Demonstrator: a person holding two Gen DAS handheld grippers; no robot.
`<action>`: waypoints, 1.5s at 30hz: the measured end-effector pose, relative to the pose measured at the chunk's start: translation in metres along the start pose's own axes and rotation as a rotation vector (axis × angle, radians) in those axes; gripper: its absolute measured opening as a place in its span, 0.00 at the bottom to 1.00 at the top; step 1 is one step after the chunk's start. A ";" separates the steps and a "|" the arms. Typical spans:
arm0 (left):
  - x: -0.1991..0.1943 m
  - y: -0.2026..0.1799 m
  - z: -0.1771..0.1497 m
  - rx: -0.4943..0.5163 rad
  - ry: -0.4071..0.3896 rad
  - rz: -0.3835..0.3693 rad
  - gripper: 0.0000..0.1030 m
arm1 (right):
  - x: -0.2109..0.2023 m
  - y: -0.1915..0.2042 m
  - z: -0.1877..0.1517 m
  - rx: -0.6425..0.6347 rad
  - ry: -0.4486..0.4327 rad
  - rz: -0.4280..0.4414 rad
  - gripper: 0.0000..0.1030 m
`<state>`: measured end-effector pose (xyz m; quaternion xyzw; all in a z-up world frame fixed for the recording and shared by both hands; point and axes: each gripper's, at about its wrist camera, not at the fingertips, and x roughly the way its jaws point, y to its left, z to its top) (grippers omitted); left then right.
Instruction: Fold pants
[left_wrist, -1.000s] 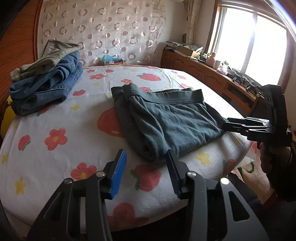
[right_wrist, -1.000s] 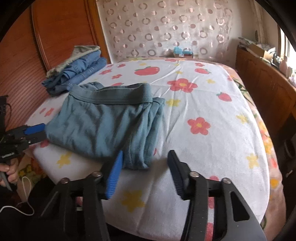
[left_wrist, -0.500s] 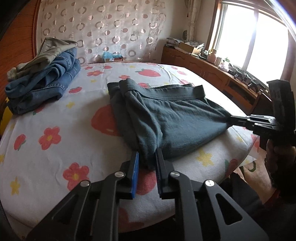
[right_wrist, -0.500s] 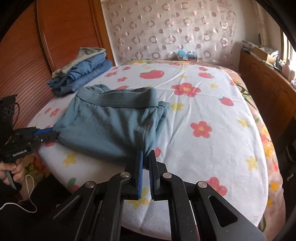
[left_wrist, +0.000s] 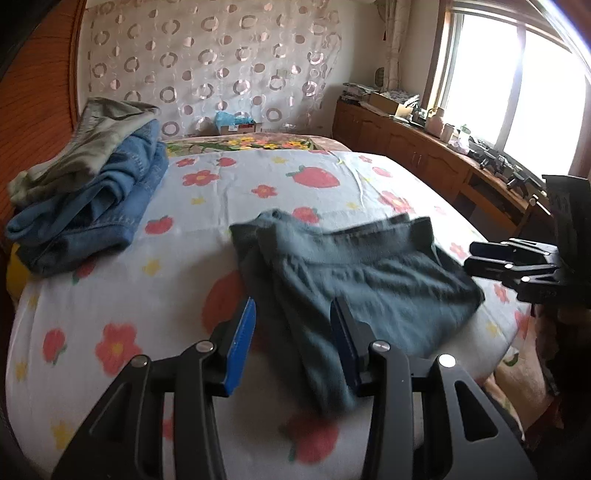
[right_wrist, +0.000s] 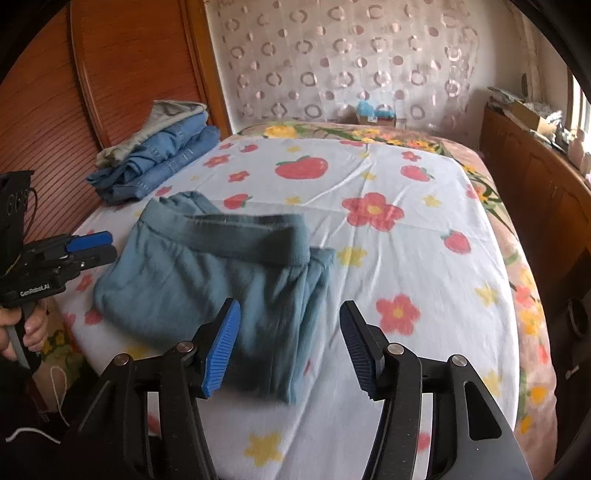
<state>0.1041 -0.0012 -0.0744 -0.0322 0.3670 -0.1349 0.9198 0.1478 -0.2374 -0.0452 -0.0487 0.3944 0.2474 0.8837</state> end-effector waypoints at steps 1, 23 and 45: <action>0.003 0.000 0.003 0.002 0.002 -0.005 0.40 | 0.004 -0.001 0.004 -0.002 0.007 -0.002 0.56; 0.051 0.023 0.020 -0.030 0.104 -0.014 0.42 | 0.058 -0.014 0.026 0.002 0.088 -0.013 0.60; 0.057 0.026 0.029 -0.091 0.102 -0.101 0.34 | 0.059 -0.014 0.023 0.001 0.061 0.025 0.31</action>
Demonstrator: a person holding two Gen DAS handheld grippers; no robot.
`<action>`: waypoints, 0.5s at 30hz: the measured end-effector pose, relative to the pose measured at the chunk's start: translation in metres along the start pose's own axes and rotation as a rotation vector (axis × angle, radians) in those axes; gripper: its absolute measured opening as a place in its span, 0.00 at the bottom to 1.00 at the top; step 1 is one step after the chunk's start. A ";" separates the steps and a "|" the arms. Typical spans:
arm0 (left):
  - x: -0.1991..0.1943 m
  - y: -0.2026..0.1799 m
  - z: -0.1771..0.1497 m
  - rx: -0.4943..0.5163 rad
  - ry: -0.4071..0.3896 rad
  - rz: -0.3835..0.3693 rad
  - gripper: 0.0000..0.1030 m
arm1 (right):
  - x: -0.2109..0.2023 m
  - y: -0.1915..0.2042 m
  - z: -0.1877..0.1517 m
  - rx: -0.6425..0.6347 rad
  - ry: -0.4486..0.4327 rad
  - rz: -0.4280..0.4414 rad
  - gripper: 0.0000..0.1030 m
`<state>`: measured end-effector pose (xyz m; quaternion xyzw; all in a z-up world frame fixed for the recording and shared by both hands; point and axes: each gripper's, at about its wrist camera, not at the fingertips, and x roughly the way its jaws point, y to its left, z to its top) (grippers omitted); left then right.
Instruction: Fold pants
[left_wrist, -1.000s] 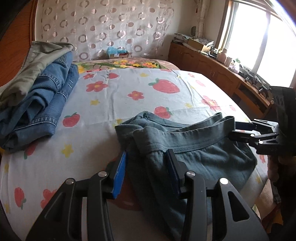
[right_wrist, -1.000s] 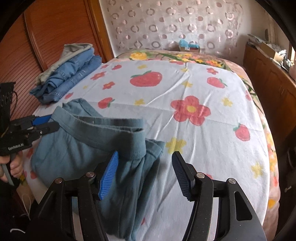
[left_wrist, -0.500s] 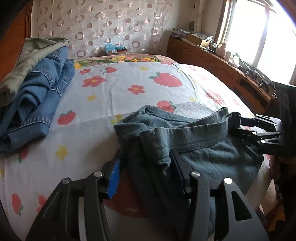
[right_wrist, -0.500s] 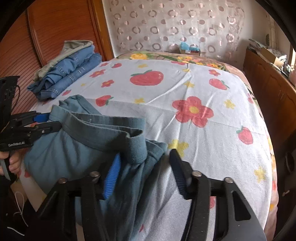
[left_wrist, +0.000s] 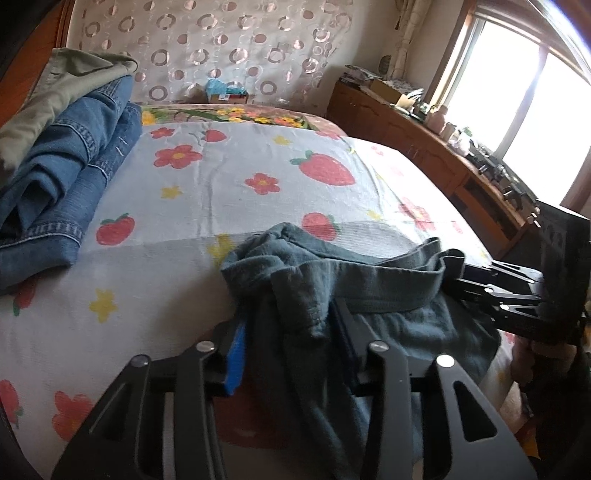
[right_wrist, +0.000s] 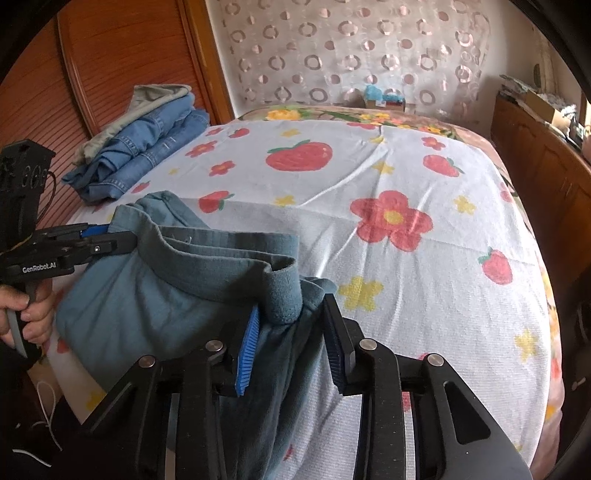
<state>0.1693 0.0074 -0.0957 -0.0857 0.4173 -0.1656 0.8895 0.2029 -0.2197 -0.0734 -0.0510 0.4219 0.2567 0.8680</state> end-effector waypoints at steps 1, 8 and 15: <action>-0.001 0.000 0.000 0.000 -0.002 -0.006 0.30 | 0.000 0.000 0.000 0.002 0.000 0.002 0.31; -0.022 -0.015 -0.002 0.031 -0.072 -0.021 0.16 | -0.006 0.007 0.000 -0.009 -0.012 0.023 0.09; -0.054 -0.034 0.000 0.074 -0.157 -0.043 0.16 | -0.036 0.023 0.001 -0.021 -0.100 0.035 0.08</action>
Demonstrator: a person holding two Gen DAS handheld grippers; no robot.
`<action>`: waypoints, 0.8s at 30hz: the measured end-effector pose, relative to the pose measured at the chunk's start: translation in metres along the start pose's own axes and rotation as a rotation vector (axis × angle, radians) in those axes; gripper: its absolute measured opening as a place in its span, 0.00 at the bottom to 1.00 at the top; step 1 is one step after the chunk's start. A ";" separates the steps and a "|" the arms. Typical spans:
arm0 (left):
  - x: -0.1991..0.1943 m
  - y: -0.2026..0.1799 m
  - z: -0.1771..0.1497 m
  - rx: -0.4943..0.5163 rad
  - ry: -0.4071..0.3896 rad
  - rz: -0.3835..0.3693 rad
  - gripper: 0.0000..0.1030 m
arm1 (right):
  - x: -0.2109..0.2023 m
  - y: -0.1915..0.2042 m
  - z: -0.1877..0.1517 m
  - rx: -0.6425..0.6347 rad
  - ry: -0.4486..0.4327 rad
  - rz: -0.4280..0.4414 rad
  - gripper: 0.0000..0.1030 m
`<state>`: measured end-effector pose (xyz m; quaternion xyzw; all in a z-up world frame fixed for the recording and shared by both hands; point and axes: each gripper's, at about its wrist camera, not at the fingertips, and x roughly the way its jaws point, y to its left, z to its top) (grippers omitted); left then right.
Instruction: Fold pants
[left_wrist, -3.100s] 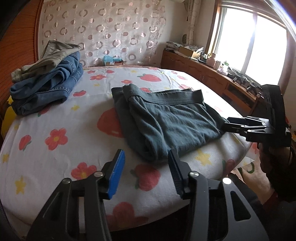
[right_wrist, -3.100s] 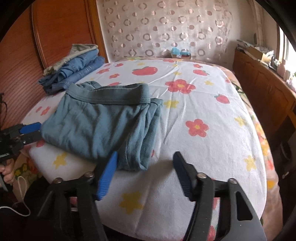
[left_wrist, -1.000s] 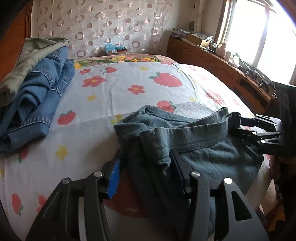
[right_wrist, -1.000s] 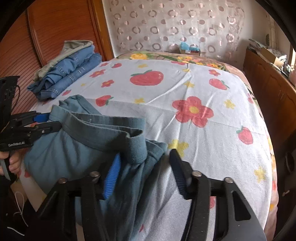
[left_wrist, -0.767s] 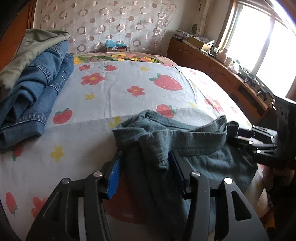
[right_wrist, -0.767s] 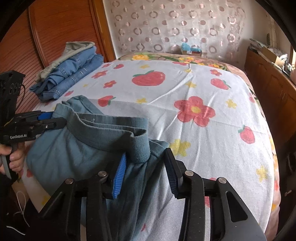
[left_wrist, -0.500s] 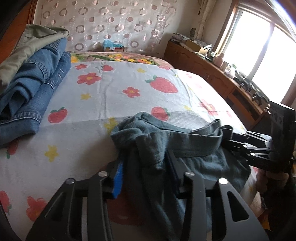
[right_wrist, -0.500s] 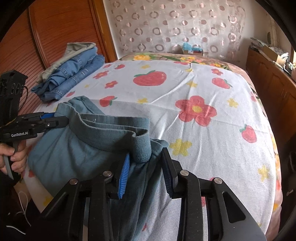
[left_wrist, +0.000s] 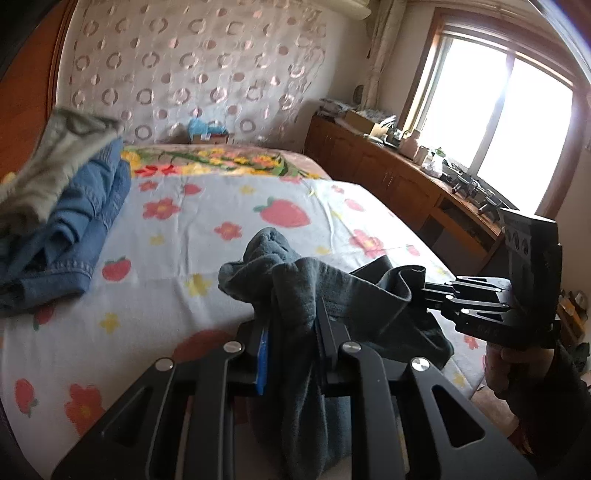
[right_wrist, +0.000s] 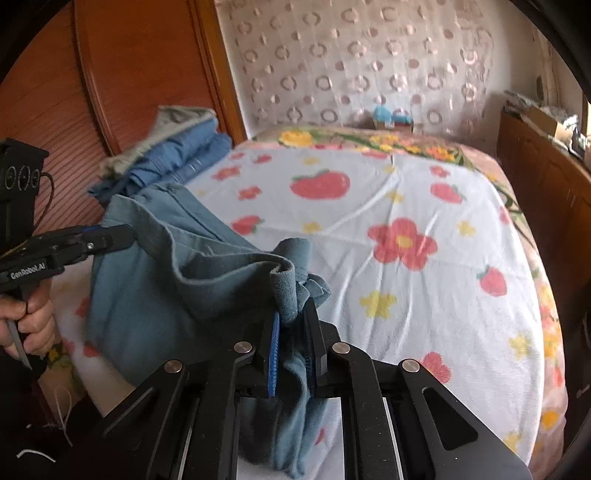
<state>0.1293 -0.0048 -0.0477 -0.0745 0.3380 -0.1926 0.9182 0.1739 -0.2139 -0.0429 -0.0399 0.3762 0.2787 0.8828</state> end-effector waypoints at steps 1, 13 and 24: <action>-0.003 -0.003 0.002 0.007 -0.007 0.000 0.16 | -0.005 0.002 0.001 -0.004 -0.013 -0.001 0.08; -0.050 -0.020 0.023 0.050 -0.138 -0.011 0.16 | -0.051 0.020 0.025 -0.057 -0.134 0.003 0.08; -0.076 -0.014 0.035 0.063 -0.184 0.014 0.16 | -0.066 0.040 0.054 -0.127 -0.193 0.014 0.08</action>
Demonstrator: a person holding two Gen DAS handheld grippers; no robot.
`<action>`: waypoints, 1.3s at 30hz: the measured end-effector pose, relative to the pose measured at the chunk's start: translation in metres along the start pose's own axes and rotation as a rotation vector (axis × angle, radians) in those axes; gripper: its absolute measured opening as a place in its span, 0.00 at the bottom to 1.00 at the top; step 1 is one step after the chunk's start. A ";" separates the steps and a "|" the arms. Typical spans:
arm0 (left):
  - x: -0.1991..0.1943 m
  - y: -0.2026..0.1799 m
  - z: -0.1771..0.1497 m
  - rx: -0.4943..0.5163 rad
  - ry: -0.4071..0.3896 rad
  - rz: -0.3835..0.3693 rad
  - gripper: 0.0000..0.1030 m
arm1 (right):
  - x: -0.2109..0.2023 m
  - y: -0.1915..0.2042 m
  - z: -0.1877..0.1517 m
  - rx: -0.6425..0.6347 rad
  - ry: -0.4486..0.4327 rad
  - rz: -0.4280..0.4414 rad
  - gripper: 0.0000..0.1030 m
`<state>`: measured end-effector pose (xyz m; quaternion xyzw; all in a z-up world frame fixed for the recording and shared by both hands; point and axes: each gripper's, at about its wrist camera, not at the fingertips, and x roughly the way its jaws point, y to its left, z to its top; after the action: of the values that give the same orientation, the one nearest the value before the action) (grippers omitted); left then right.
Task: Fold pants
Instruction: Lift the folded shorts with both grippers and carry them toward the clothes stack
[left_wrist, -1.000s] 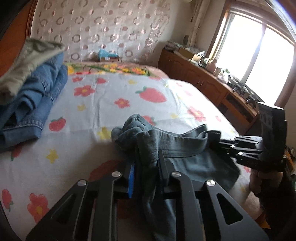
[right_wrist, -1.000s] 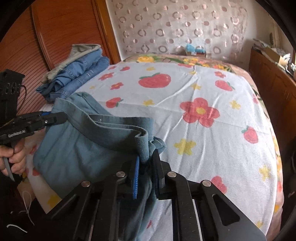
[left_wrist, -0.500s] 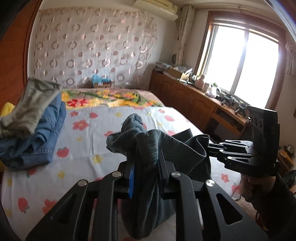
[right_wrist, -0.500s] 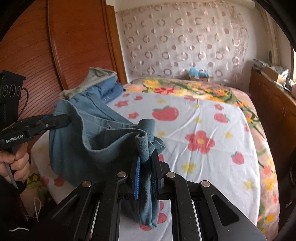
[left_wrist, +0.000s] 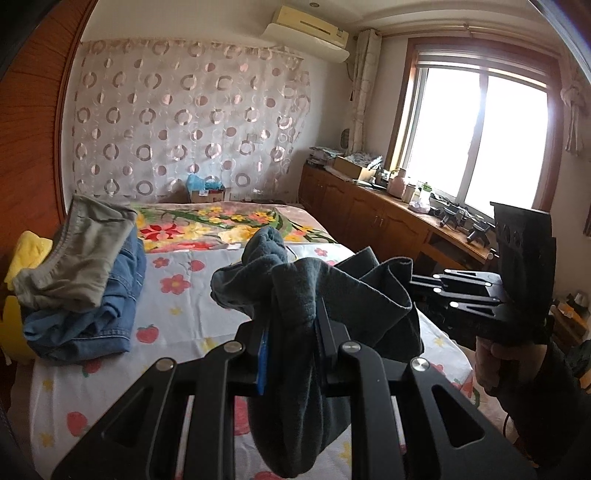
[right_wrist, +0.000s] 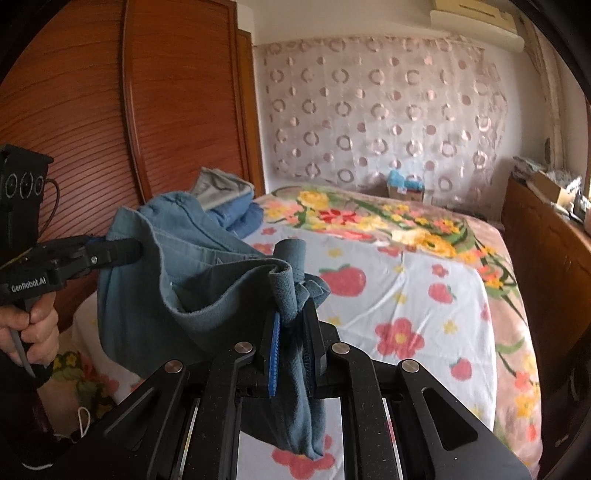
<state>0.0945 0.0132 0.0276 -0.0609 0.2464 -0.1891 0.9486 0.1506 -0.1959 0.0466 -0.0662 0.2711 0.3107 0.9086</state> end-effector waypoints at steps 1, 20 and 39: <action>-0.003 0.002 0.001 0.000 -0.004 0.006 0.16 | 0.001 0.002 0.003 -0.006 -0.005 0.003 0.08; -0.056 0.037 0.022 -0.002 -0.087 0.117 0.16 | 0.022 0.042 0.055 -0.084 -0.050 0.044 0.08; -0.034 0.088 0.048 -0.034 -0.084 0.170 0.16 | 0.076 0.038 0.108 -0.094 -0.080 0.068 0.08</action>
<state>0.1192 0.1087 0.0662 -0.0638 0.2140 -0.1010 0.9695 0.2265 -0.0938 0.0985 -0.0873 0.2216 0.3561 0.9036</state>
